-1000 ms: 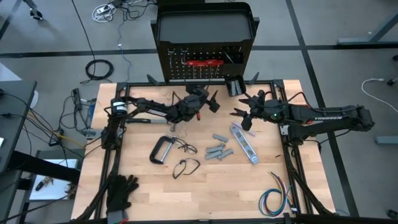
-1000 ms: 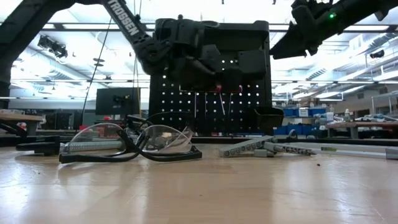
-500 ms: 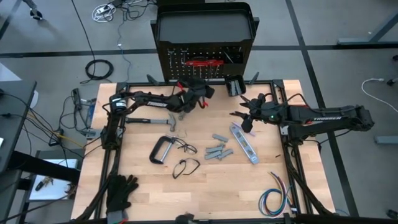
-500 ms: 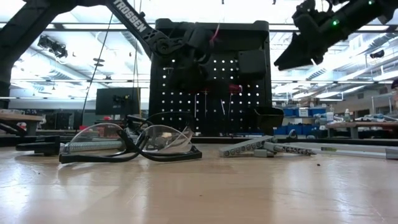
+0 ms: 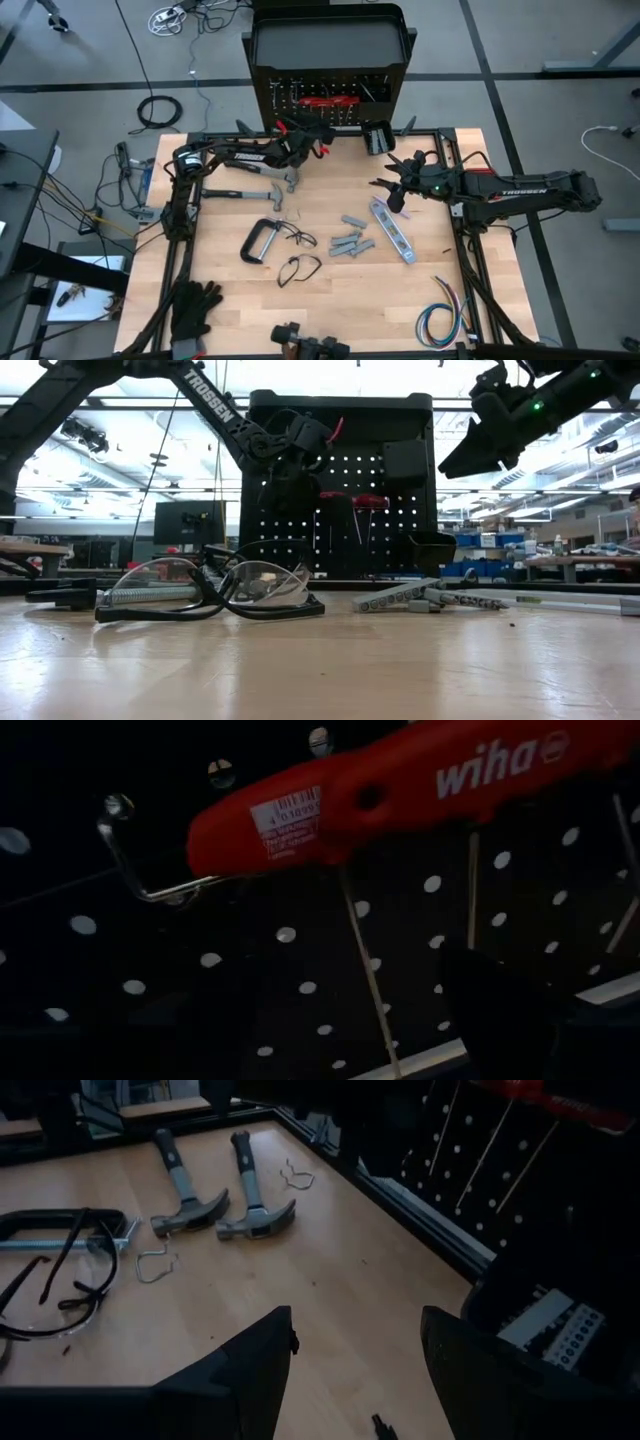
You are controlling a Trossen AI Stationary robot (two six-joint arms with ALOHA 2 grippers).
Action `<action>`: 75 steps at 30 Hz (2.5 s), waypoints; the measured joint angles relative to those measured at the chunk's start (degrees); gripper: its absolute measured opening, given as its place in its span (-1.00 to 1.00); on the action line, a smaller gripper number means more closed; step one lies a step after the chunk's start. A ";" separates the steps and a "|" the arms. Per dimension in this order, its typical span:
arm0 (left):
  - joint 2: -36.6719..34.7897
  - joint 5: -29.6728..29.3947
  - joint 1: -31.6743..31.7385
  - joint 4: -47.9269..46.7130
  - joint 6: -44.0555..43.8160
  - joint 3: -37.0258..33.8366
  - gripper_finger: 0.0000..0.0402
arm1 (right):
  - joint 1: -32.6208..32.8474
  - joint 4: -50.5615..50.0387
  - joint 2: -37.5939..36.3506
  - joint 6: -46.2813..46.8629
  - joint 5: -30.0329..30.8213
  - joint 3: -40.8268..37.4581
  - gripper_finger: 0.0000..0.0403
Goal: Hang tools onto peg board
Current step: Unhang the T-shaped metric hex key
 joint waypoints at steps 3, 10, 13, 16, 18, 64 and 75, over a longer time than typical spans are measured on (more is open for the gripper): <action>0.00 3.96 1.21 0.04 -2.11 -0.02 0.46 | 0.00 0.26 0.00 -0.02 0.00 0.01 0.14; 0.00 10.27 3.13 0.07 -4.73 -0.02 0.46 | 0.00 1.12 0.00 -0.02 -0.02 0.01 0.14; -0.01 10.29 3.29 0.05 -4.86 -0.02 0.46 | 0.00 1.24 0.00 -0.01 -0.16 0.01 0.14; -0.02 10.18 3.30 0.00 -5.01 -0.02 0.40 | 0.00 1.33 0.00 0.00 -0.22 0.01 0.14; -0.02 10.14 3.32 -0.59 -5.02 -0.02 0.31 | 0.00 1.44 0.00 0.00 -0.22 0.01 0.14; -1.70 3.53 -0.73 -6.32 -7.12 -0.11 -1.00 | 2.06 1.21 -0.01 1.73 -1.90 0.01 0.14; -1.70 0.70 -2.67 -7.06 -6.24 -0.11 -1.00 | 2.14 0.75 -0.02 2.80 -1.90 0.01 0.14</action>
